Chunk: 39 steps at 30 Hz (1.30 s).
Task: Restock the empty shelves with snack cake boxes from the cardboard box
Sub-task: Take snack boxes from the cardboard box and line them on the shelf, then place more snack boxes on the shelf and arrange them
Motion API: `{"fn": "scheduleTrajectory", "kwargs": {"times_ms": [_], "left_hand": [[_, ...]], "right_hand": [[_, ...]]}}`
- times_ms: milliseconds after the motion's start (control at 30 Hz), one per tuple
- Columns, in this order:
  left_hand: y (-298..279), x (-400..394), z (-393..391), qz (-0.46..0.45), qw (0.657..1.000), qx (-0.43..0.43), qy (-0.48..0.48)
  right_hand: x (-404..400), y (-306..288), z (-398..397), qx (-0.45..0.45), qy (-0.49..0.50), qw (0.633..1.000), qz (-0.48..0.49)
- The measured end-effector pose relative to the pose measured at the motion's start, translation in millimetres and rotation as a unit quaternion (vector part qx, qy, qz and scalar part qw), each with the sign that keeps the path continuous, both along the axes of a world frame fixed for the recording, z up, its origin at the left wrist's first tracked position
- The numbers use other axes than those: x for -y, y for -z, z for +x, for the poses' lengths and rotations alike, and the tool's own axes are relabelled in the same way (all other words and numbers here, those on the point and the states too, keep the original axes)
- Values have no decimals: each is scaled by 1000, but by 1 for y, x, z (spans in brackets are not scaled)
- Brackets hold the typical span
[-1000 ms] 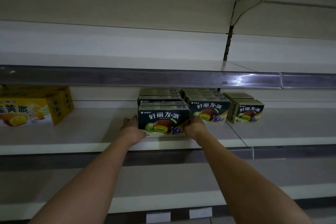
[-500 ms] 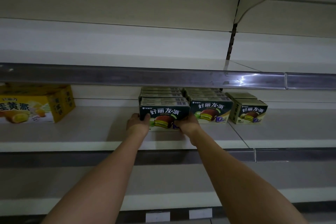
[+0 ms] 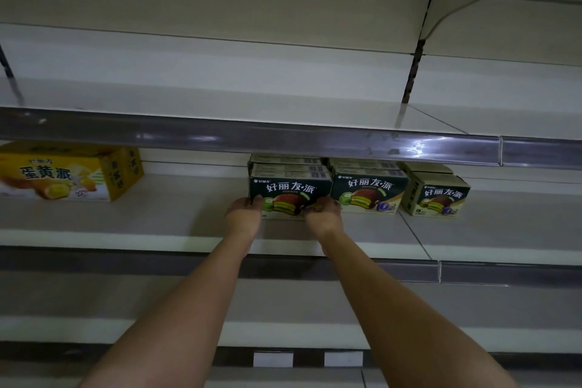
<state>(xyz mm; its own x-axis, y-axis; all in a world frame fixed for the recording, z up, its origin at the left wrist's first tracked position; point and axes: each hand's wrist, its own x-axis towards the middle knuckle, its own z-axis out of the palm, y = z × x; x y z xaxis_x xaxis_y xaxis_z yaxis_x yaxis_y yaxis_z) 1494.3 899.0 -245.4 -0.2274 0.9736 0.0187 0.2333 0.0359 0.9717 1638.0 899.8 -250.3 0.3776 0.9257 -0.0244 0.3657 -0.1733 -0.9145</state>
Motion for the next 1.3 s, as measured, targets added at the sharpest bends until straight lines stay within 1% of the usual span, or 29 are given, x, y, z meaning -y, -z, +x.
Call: {"fn": "scheduleTrajectory", "kwargs": {"times_ms": [100, 167, 300, 433, 500, 600, 667, 833, 933, 1033, 1133, 1233, 1300], "left_hand": [[-2, 3, 0, -27, 999, 14, 33], [-3, 5, 1, -43, 998, 28, 48], [-7, 8, 4, -54, 998, 1, 31], [-7, 14, 11, -50, 998, -22, 32], [-4, 19, 13, -46, 996, -61, 38], [3, 25, 17, -36, 984, -167, 43], [6, 30, 20, -34, 972, -223, 63], [3, 47, 32, -22, 942, -312, 123], [0, 61, 42, 6, 928, -339, 155], [-2, 76, 51, 37, 923, -337, 182], [-3, 94, 61, 69, 921, -326, 202], [-1, 112, 69, 101, 916, -318, 223], [3, 125, 75, 112, 908, -311, 258]], "right_hand": [[5, -6, 3, 67, -57, 995, -46], [7, -7, 4, 94, -89, 989, -71], [19, -15, 13, 58, -100, 990, -80], [30, -17, 29, 103, -110, 984, -96], [36, -15, 36, 139, -111, 979, -101], [48, -11, 48, 192, -110, 969, -112], [58, -10, 55, 216, -103, 965, -111], [90, -13, 70, 225, -53, 967, -107], [116, -14, 76, 229, -9, 968, -105], [144, -10, 77, 223, 32, 966, -126], [174, -5, 76, 230, 68, 963, -123], [207, 0, 77, 213, 106, 963, -129], [230, 6, 81, 202, 131, 961, -136]]}}
